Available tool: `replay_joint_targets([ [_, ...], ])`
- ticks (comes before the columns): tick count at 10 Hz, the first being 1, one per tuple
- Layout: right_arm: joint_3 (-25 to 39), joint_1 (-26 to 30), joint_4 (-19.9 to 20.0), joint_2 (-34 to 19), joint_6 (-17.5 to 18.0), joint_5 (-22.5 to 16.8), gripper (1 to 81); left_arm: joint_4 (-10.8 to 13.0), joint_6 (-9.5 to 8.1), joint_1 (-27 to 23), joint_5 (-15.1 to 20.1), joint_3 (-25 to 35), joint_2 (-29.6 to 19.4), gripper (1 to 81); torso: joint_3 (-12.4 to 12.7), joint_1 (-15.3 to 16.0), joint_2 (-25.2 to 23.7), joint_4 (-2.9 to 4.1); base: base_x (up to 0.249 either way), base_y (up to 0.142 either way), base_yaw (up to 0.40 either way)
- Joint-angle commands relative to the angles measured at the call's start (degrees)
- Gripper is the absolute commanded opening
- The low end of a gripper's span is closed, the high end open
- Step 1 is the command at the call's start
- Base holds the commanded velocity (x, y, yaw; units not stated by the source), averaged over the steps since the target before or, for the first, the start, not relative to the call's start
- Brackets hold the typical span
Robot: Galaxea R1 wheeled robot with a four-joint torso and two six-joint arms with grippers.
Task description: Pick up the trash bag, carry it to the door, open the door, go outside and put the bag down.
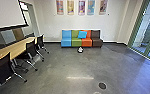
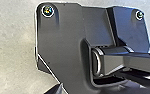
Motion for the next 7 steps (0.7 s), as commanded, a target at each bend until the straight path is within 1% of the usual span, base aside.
replay_joint_targets([
  [1, 0.5, 1.5, -0.2, -0.3, -0.2, -3.9, 81.1, 0.0, 0.46, -1.8, 3.6, 0.0, -0.5, 81.1, 0.0, 0.0, 0.0, 0.00, 0.168, 0.000, 0.000],
  [7, 0.5, 1.4, -0.2, -0.2, -0.3, -4.3, 81.1, 0.3, 0.46, -1.8, 3.5, 0.0, -0.4, 81.1, 0.0, 0.1, 0.0, 0.00, 0.186, 0.000, 0.000],
])
